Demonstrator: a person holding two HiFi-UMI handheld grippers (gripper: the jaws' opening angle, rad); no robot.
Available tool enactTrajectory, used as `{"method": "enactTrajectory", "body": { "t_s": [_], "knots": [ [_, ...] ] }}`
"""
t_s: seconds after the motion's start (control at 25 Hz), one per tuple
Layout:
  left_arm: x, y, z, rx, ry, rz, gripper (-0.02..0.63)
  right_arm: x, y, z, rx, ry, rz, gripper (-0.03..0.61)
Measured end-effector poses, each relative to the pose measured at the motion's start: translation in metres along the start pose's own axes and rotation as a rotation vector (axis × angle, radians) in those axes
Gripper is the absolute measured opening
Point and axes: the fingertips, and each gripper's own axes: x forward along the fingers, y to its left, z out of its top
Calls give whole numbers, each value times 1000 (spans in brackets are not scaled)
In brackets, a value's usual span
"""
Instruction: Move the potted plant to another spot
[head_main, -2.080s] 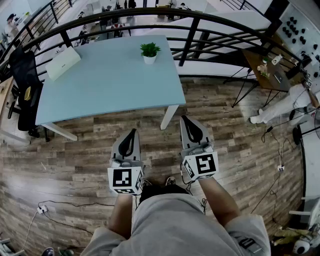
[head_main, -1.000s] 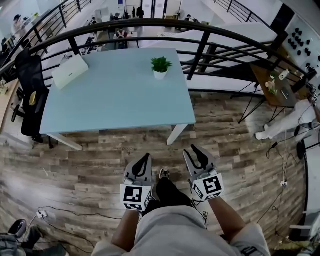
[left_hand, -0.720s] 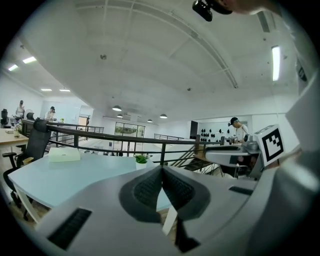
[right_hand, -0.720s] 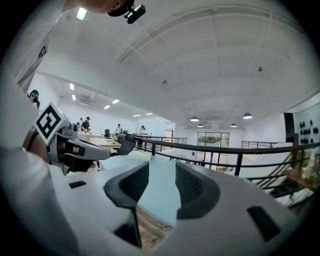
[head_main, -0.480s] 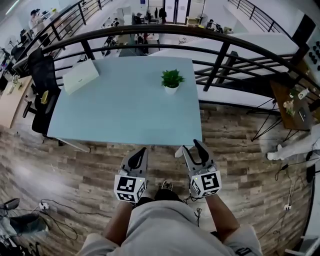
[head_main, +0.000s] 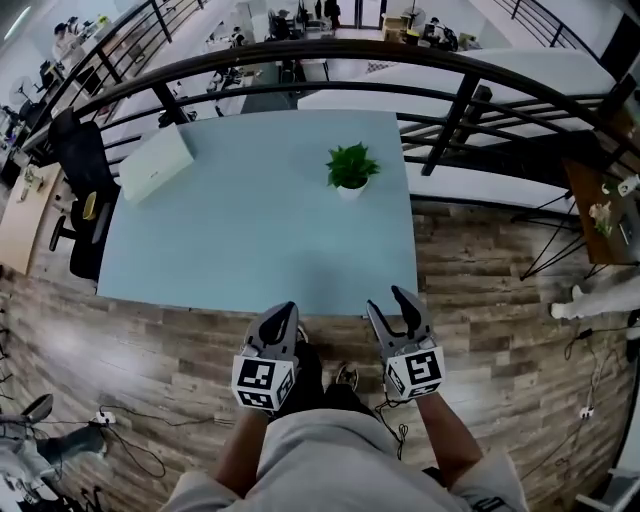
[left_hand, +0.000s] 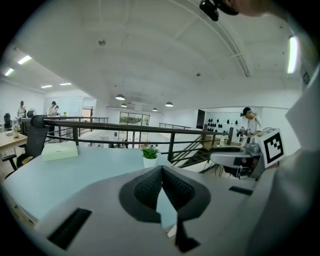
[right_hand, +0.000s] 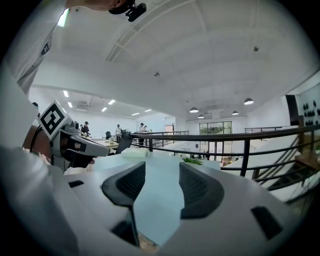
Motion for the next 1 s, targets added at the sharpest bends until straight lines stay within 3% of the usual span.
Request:
{"method": "enactTrajectory", "body": {
  "t_s": [0.56, 0.72, 1.0],
  "knots": [
    [142, 97, 53, 20, 15, -219, 12, 118, -45, 17, -30, 103, -158, 259],
    [168, 112, 47, -15, 47, -222, 12, 136, -56, 2, -27, 162, -168, 285],
    [205, 131, 26, -47, 108, -129, 12, 186, -87, -33, -48, 235, -64, 334]
  ]
}}
